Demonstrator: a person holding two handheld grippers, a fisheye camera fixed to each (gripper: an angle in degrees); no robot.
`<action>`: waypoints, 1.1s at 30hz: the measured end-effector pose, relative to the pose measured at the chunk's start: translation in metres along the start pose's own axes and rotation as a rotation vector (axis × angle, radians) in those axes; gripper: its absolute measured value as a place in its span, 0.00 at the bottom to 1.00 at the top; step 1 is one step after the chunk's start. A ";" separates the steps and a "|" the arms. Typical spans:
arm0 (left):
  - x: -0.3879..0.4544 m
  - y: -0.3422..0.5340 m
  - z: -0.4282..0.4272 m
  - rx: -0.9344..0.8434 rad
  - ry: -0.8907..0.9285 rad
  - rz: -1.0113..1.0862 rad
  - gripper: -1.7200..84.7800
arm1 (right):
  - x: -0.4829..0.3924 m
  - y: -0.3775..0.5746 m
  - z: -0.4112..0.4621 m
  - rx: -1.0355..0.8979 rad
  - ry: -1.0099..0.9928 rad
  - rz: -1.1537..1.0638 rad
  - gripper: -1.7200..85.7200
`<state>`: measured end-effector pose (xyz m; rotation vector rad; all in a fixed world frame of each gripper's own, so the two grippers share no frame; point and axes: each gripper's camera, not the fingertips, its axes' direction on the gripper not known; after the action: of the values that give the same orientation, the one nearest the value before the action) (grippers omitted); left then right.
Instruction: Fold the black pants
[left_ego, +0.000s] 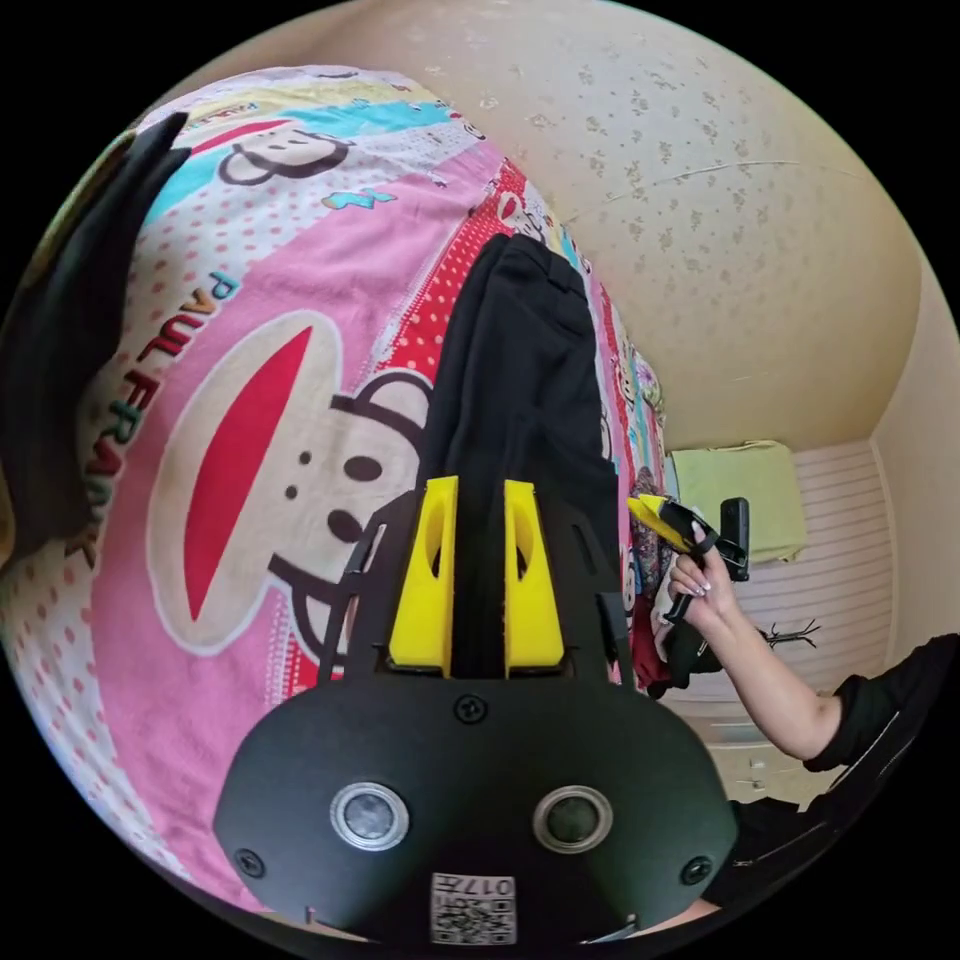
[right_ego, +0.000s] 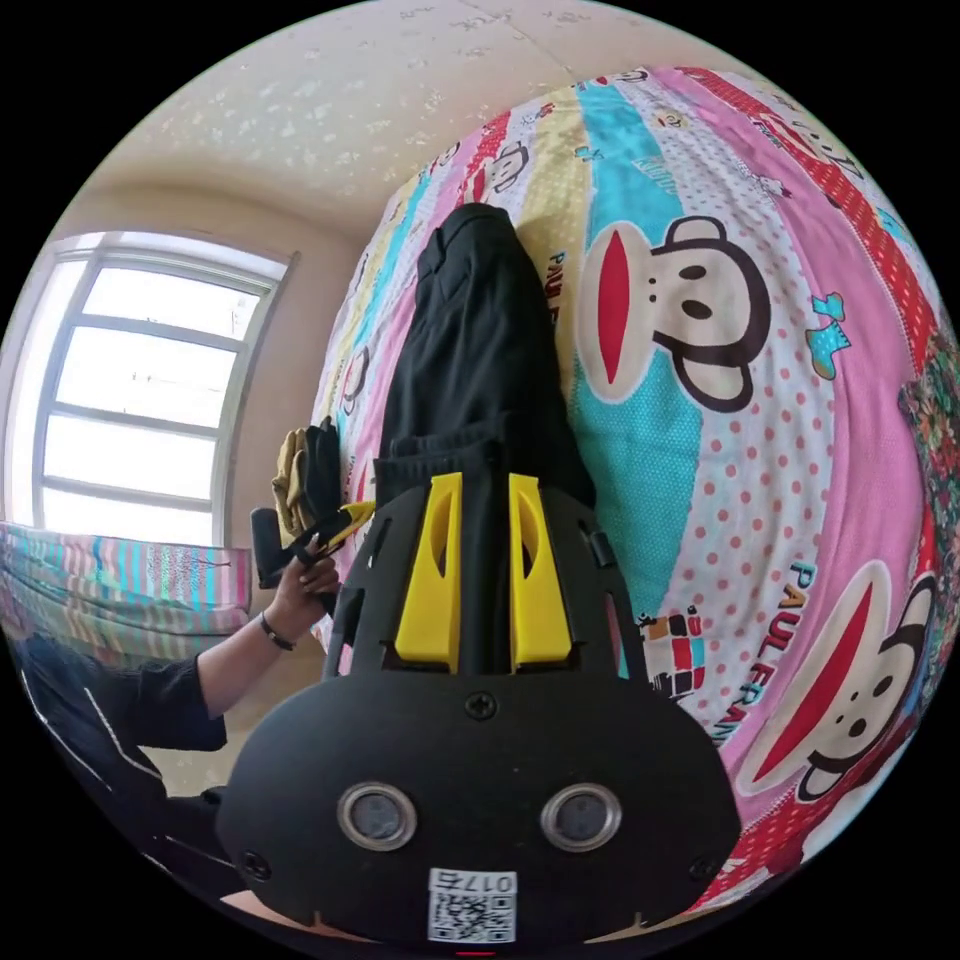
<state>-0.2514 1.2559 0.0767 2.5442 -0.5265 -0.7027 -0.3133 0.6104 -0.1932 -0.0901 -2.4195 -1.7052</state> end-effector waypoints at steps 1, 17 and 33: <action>0.001 0.020 -0.012 0.003 0.009 0.006 0.11 | -0.004 0.007 -0.007 0.008 0.005 -0.008 0.10; 0.065 0.205 -0.005 -0.211 -0.270 0.130 0.02 | -0.099 0.155 0.004 -0.249 0.421 -0.157 0.08; -0.016 0.270 -0.069 -0.125 0.090 -0.252 0.21 | 0.006 0.341 -0.075 -0.063 -0.507 0.689 0.19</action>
<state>-0.2898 1.0615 0.2737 2.5338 -0.1273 -0.6795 -0.2591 0.6557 0.1486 -1.3312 -2.2073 -1.5286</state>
